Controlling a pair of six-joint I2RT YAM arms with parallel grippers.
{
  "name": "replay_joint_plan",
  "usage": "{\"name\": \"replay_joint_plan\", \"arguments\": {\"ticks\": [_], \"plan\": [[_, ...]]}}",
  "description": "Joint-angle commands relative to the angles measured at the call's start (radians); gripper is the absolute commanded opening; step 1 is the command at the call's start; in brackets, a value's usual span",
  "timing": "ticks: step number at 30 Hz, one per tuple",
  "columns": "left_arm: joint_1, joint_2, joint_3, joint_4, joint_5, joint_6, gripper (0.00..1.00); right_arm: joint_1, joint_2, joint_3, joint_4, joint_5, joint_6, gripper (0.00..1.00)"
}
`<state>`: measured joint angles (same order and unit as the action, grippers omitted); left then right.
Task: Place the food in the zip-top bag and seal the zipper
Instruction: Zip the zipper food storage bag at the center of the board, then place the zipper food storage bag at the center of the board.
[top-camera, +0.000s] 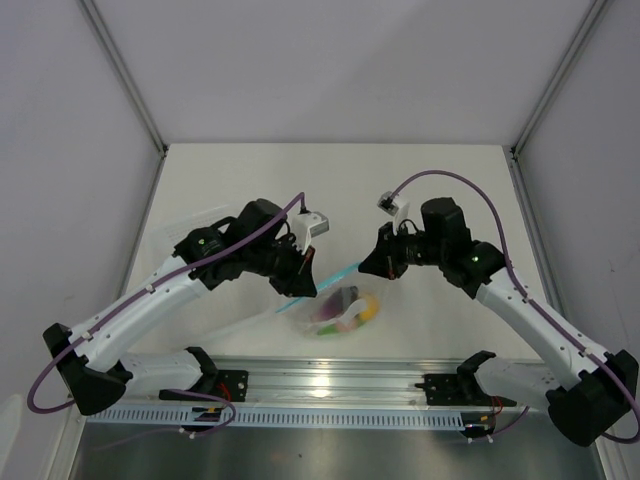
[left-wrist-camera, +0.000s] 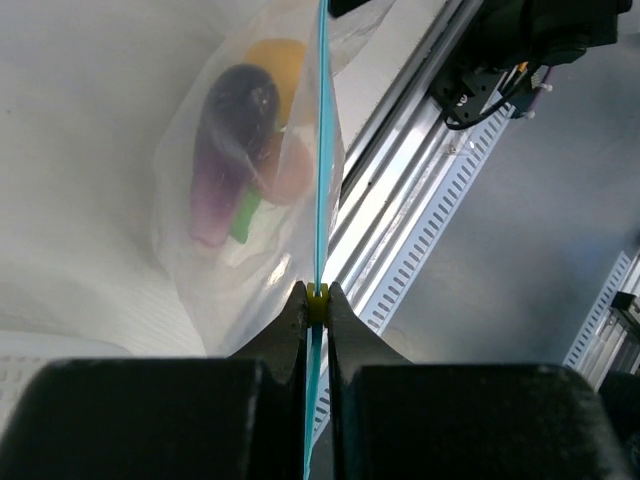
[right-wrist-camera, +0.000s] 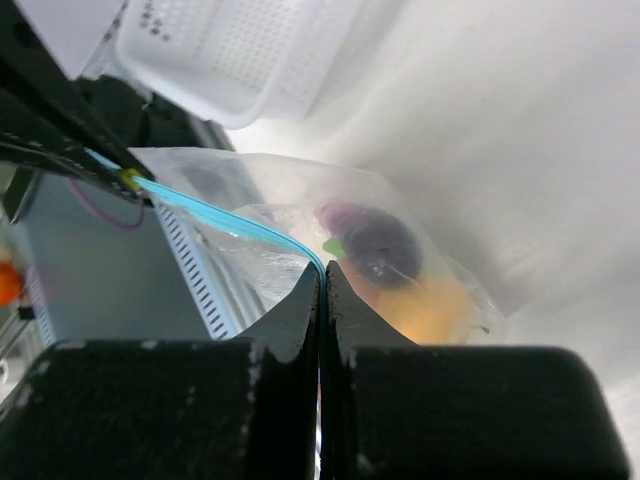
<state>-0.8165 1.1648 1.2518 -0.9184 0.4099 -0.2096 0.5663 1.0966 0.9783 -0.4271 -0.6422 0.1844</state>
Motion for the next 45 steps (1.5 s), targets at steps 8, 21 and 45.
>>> {"name": "replay_joint_plan", "arguments": {"ticks": [8,21,45], "plan": [[0.005,-0.03,0.018,-0.057,-0.065,-0.03,0.01,-0.062,-0.092,-0.018,-0.133,0.352,0.035,0.0],[0.017,-0.025,0.029,-0.082,-0.155,-0.056,0.04,-0.078,-0.145,-0.026,-0.211,0.4,0.058,0.0],[0.022,-0.234,0.011,0.208,-0.424,-0.183,0.99,-0.344,0.615,0.529,-0.239,0.398,0.122,0.0]]}}
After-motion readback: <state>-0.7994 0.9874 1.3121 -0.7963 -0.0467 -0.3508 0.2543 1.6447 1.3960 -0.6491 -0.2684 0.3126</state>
